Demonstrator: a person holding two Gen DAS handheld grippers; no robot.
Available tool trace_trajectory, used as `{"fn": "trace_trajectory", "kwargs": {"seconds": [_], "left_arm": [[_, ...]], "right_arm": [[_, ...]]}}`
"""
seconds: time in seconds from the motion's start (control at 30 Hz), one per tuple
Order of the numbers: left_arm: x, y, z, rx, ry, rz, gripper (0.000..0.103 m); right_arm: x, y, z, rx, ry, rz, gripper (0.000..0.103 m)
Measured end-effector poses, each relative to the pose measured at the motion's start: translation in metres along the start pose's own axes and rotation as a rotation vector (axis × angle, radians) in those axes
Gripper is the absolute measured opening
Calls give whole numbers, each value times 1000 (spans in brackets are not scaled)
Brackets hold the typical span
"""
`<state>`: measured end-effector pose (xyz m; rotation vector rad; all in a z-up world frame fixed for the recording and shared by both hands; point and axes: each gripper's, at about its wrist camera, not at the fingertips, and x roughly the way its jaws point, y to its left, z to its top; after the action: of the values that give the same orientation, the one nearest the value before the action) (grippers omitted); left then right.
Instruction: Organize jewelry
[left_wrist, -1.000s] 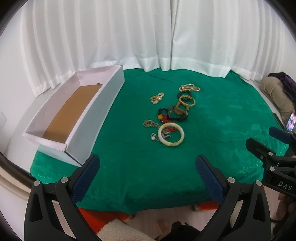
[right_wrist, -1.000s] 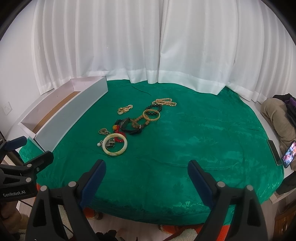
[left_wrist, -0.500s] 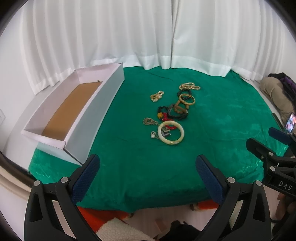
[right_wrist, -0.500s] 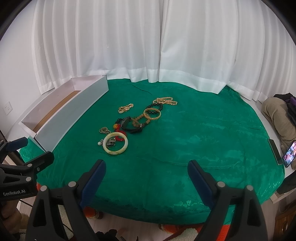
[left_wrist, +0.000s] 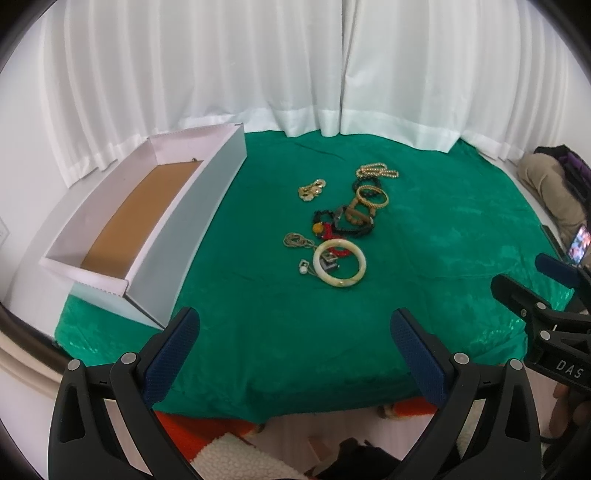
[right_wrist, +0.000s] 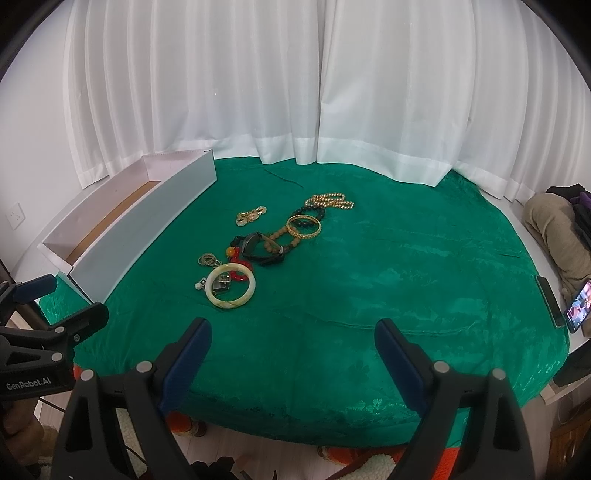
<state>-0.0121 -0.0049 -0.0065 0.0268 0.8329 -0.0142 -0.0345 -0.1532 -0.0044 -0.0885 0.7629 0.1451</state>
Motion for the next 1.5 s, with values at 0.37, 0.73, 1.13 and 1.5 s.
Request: {"fn": "trace_trajectory", "kwargs": {"seconds": [0.37, 0.73, 1.13, 1.5], "left_arm": [[7, 5, 3, 0, 19, -38, 103], [17, 5, 6, 13, 30, -26, 103], [50, 21, -1, -15, 115, -32, 103], [72, 32, -1, -31, 163, -8, 103]], "right_arm": [[3, -2, 1, 3, 4, 4, 92], [25, -7, 12, -90, -90, 221, 96], [190, 10, 31, -135, 202, 267, 67], [256, 39, 33, -189, 284, 324, 13]]}}
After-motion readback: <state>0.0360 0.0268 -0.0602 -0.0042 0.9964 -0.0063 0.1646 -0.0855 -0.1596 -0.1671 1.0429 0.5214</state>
